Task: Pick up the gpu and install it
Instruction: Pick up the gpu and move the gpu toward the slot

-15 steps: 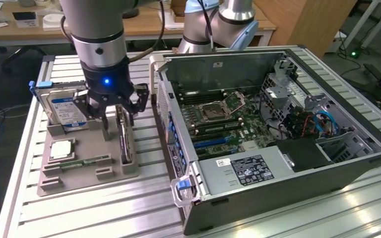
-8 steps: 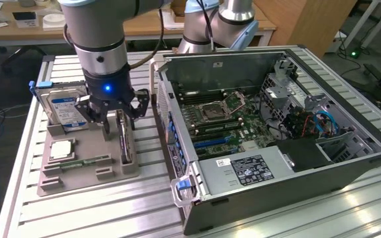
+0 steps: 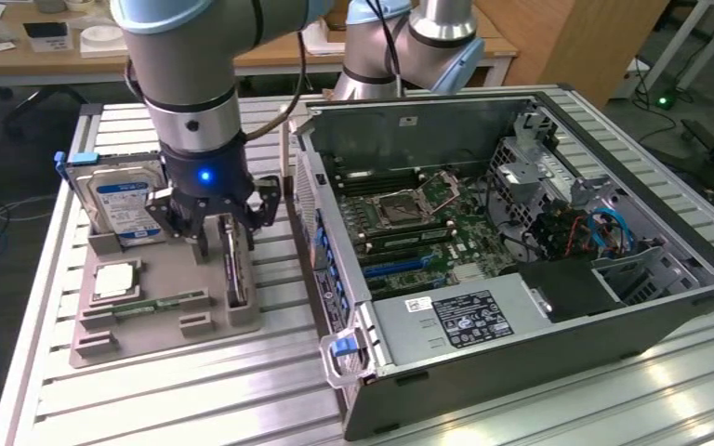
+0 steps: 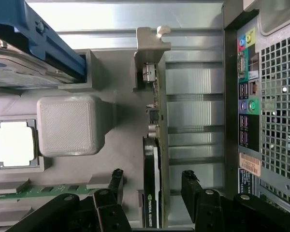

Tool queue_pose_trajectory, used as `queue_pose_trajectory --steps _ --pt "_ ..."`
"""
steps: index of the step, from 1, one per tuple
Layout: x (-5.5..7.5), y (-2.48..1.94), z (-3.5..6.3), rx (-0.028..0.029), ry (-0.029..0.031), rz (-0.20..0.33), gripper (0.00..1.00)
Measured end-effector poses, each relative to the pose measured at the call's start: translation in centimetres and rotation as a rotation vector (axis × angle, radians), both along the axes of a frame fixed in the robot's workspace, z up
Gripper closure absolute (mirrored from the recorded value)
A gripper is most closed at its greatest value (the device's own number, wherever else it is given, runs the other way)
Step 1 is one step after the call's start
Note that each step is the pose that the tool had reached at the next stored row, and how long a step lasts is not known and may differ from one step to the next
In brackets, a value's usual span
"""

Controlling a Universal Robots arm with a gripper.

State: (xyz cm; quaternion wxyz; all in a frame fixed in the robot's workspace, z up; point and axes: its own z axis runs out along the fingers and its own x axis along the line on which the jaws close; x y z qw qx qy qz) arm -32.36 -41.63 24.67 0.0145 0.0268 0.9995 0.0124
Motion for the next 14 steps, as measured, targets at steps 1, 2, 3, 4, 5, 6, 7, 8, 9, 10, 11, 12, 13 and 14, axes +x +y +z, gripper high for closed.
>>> queue_pose_trajectory --steps 1,2,3,4,5,6,7,8,9,10,11,12,13,14 --pt "0.0 0.0 -0.18 0.0 0.0001 0.0 0.4" --pt "0.0 0.0 -0.37 -0.0001 0.0001 0.0 0.4" --pt "0.0 0.01 -0.55 -0.0001 0.0001 0.0 0.4" --pt "0.0 0.02 -0.74 0.0 0.0 0.0 0.4" --pt "0.0 0.03 -0.91 -0.0001 0.0001 -0.001 0.4" --pt "0.0 0.04 -1.09 -0.0001 0.0001 -0.001 0.4" --pt "0.0 0.05 -1.27 -0.0001 0.0001 -0.001 0.4" --pt "0.0 0.07 -1.45 -0.0001 0.0001 -0.001 0.4" --pt "0.0 0.07 -1.64 -0.0001 0.0002 -0.001 0.4" --pt "0.0 0.08 -1.82 -0.0001 0.0002 -0.001 0.4" --pt "0.0 0.09 -2.01 0.0 0.0 -0.001 0.4" --pt "0.0 0.09 -2.18 -0.0001 0.0001 -0.001 0.4" --pt "0.0 0.1 -2.36 0.0 0.0001 -0.001 0.4" --pt "0.0 0.1 -2.54 0.0 0.0001 -0.001 0.4"
